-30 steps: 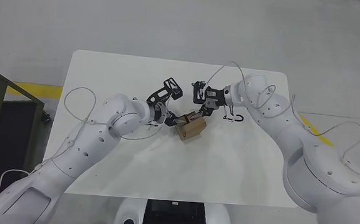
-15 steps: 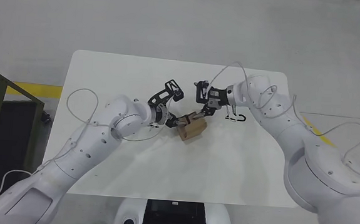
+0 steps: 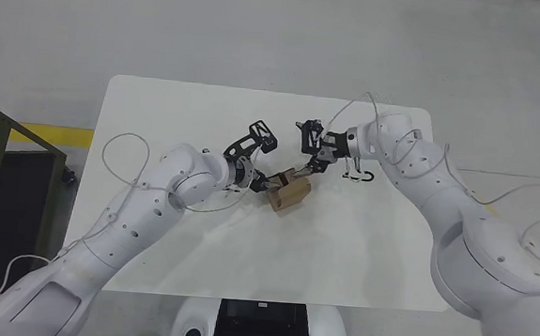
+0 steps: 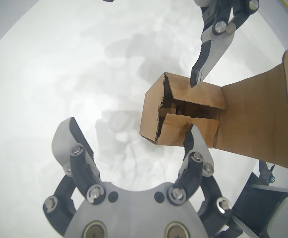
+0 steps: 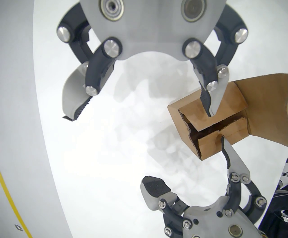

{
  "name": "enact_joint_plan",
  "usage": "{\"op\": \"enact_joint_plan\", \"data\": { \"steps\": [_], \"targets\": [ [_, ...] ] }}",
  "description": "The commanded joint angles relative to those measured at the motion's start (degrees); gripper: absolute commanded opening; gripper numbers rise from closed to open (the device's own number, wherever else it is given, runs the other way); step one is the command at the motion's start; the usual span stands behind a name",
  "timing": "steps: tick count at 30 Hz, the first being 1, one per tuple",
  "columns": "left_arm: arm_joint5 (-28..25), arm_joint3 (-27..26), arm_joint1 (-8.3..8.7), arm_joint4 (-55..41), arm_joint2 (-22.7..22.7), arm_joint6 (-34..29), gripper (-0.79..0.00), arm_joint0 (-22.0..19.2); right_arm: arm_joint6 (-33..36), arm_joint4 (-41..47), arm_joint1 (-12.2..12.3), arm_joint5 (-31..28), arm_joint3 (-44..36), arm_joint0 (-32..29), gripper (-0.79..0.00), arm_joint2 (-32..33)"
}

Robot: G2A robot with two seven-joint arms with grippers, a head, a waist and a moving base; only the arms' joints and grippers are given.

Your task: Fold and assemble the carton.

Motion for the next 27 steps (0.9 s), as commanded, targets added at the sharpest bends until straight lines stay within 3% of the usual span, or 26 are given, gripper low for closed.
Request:
{"op": "enact_joint_plan", "data": {
  "steps": [1,12,19,27],
  "targets": [
    [0.0,0.0,-0.05,0.1,-0.1,0.0,0.000,0.0,0.5,-0.6,-0.1,0.0,-0.3,-0.1,0.000,0.0],
    [-0.3,-0.2,-0.28,0.1,-0.7,-0.3,0.000,0.3,-3.2,1.0,1.1,0.0,2.8,1.1,0.000,0.1],
    [-0.5,-0.4,-0.43,0.4,-1.0,-0.6,0.000,0.6,-7.9,0.4,4.3,2.6,3.1,2.0,0.000,0.8],
    [0.0,-0.7,-0.66,0.4,-1.2,-1.0,0.000,0.8,-10.9,-4.1,9.7,5.6,-5.2,2.6,0.000,0.1]
  ]
}}
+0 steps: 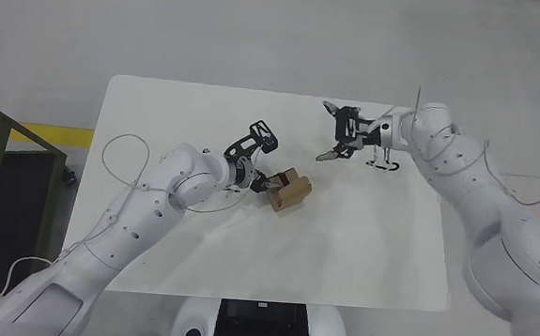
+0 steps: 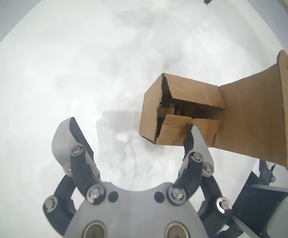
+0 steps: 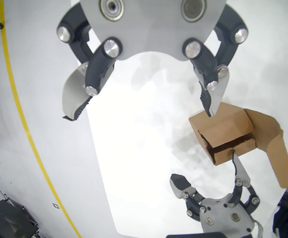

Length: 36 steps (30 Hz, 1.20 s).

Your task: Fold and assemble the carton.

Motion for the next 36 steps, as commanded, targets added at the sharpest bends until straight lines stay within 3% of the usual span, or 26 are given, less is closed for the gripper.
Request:
{"op": "enact_joint_plan", "data": {
  "steps": [1,8,20,24,30,36],
  "targets": [
    [0.2,-0.1,-0.06,-0.3,-0.1,-0.2,0.000,0.1,-0.1,-1.2,1.2,0.4,-1.3,0.3,0.000,0.1],
    [0.4,-0.3,-0.22,0.1,-0.3,-0.8,0.000,0.1,-1.8,-4.1,6.7,1.8,-11.0,-0.6,0.000,1.5],
    [1.0,0.0,-0.68,0.2,-0.2,-1.6,0.000,-0.2,7.2,-3.7,16.0,-5.6,-35.3,-3.5,0.000,4.4],
    [1.7,0.2,-0.89,0.2,0.0,-1.9,0.000,-0.3,17.2,1.3,16.1,-5.6,-38.3,-4.8,0.000,5.1],
    [2.0,0.1,-1.06,0.5,-0.2,-2.1,0.000,-0.4,36.4,13.0,14.1,-5.6,-38.7,-5.8,0.000,6.6],
    [2.5,-0.3,-1.12,0.4,-0.8,-2.0,0.000,0.0,46.1,19.7,12.6,-4.6,-38.8,-6.5,0.000,7.9]
  ]
}}
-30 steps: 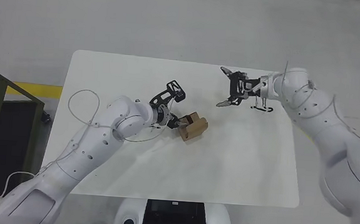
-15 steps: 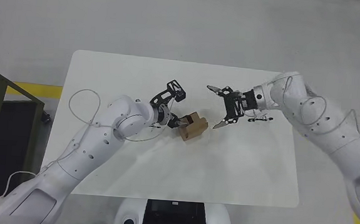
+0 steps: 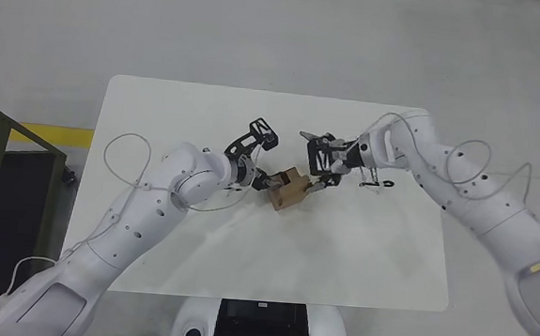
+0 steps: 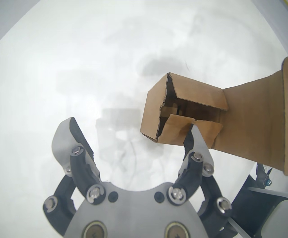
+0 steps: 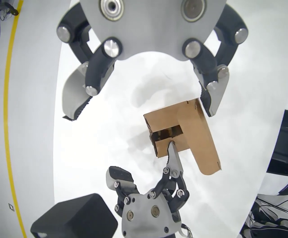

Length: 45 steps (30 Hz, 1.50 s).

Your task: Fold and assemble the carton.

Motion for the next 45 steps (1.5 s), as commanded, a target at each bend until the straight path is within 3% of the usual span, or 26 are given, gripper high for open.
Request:
{"op": "enact_joint_plan", "data": {
  "steps": [1,11,19,31,41,45],
  "targets": [
    [0.2,-0.3,0.00,0.1,-0.1,0.0,0.000,0.3,2.5,1.5,-0.4,0.5,0.0,-0.2,0.000,0.3],
    [0.2,-1.9,0.34,1.4,-2.1,-0.3,0.000,1.6,6.7,4.6,-2.3,0.9,3.1,-0.9,0.000,2.0],
    [-0.4,0.0,1.58,-1.5,-9.9,0.2,0.000,2.5,7.9,4.2,-3.5,0.8,5.0,-1.1,0.000,3.0],
    [-0.2,3.5,0.11,-0.7,-3.8,0.1,0.000,1.3,10.2,5.2,-5.5,1.7,8.2,-1.3,0.000,4.6],
    [-3.0,-1.3,1.11,-0.1,-6.9,-2.1,0.000,3.7,8.8,3.6,-6.2,1.6,9.6,-2.0,0.000,6.3],
    [-0.9,0.8,1.28,0.9,-8.8,-1.0,0.000,3.4,8.5,3.0,-6.3,1.3,10.3,-2.2,0.000,6.9]
  ]
}}
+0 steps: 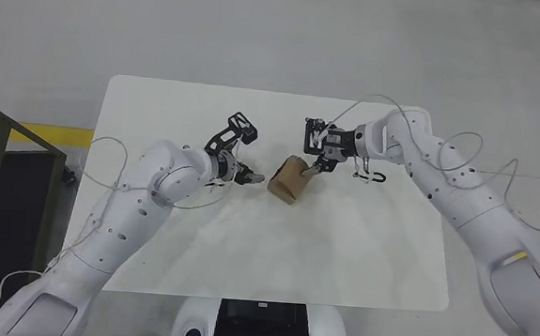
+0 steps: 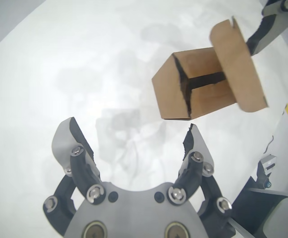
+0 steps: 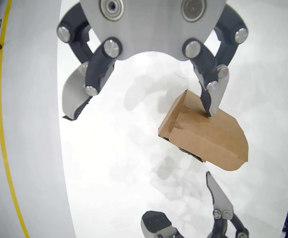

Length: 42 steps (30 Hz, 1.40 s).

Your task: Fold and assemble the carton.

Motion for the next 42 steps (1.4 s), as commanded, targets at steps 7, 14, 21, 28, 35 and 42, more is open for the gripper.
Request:
{"op": "enact_joint_plan", "data": {
  "steps": [7,14,21,28,35,42],
  "targets": [
    [4.4,7.8,-2.00,-0.1,5.1,0.8,0.000,-5.4,3.5,0.1,-0.6,-1.6,0.7,0.1,0.000,0.6],
    [5.0,11.2,-3.60,1.0,9.6,1.5,0.000,-7.9,7.4,2.1,-1.6,-2.0,0.7,0.1,0.000,0.6],
    [2.9,9.6,-3.77,1.9,10.6,0.1,0.000,-7.1,7.2,2.5,-2.0,-2.0,1.5,0.0,0.000,1.4],
    [1.1,5.2,-3.28,1.6,9.4,-1.5,0.000,-4.7,6.4,1.7,-2.3,-2.0,2.2,-0.2,0.000,1.7],
    [1.0,-1.3,-0.93,1.8,-1.2,-1.5,0.000,-1.5,5.9,0.8,-2.4,-2.0,2.2,-0.5,0.000,2.0],
    [-0.8,-8.7,0.82,-3.0,-10.7,-2.2,0.000,3.8,5.4,0.5,-2.7,-2.0,2.2,-0.8,0.000,2.0]
  ]
}}
